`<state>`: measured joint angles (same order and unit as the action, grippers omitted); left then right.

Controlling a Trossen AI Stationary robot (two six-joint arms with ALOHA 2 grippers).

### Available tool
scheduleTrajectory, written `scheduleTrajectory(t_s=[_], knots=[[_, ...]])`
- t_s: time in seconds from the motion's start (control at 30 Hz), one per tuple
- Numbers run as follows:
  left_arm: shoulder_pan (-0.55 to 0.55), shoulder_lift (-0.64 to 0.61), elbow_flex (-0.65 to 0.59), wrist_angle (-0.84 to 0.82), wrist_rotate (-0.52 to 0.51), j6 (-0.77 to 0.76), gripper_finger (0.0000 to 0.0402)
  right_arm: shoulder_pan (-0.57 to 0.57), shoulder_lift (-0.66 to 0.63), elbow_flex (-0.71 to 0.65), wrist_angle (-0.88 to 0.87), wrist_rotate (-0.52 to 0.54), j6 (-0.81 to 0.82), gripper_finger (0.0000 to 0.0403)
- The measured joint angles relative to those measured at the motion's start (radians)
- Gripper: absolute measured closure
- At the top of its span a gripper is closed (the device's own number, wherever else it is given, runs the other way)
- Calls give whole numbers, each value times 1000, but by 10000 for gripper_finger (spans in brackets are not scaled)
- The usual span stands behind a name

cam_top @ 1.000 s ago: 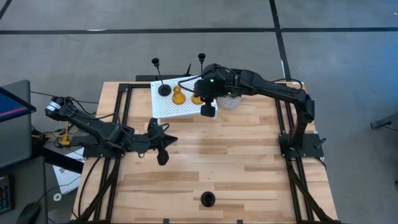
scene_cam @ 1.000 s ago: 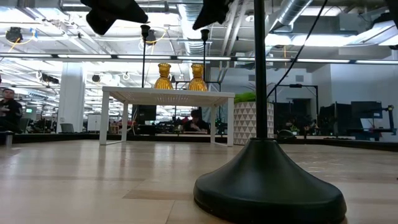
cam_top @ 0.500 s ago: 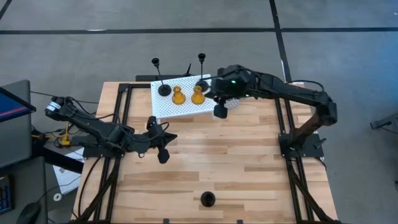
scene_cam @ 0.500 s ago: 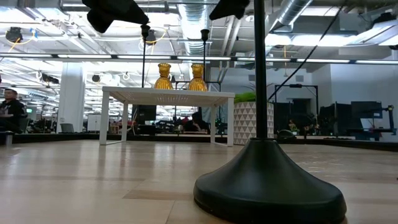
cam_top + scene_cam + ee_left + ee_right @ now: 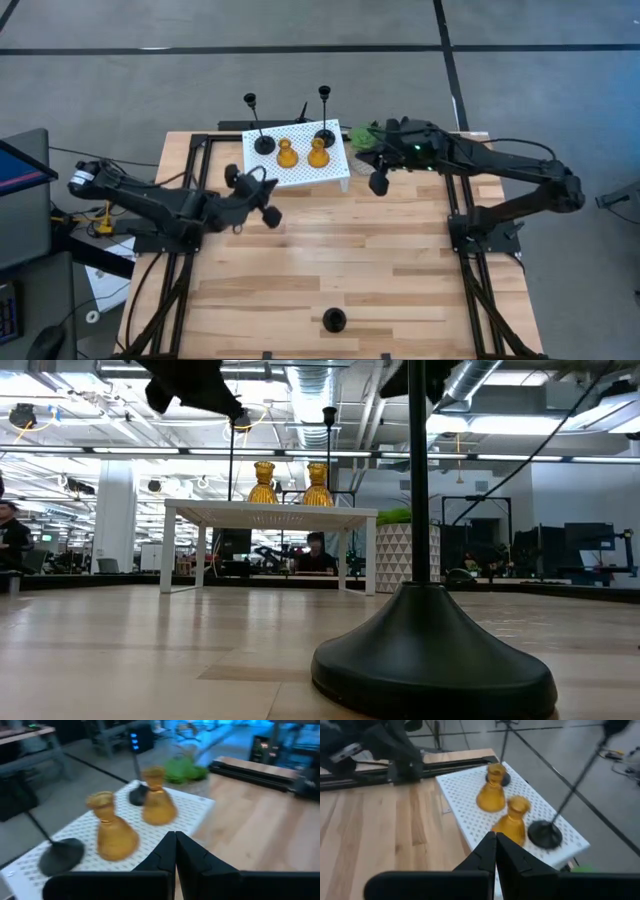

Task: Pick & Place candle stick holders
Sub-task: Adjust the yellow glass candle holder on the shelf

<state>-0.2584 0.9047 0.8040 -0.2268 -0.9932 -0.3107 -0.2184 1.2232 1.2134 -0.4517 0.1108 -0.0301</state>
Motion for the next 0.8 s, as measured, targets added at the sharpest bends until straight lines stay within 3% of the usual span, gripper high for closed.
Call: scheduleTrajectory(t_s=[0.23,0.5,0.8], knots=[[246,-1,25,42,307,0,397,0,-97,-101,-8,59,74,403],[430,1,112,63,525,0,398,1,-163,-169,-18,76,119,403],[496,74,217,31,624,0,398,1,-179,-228,-23,95,155,403]])
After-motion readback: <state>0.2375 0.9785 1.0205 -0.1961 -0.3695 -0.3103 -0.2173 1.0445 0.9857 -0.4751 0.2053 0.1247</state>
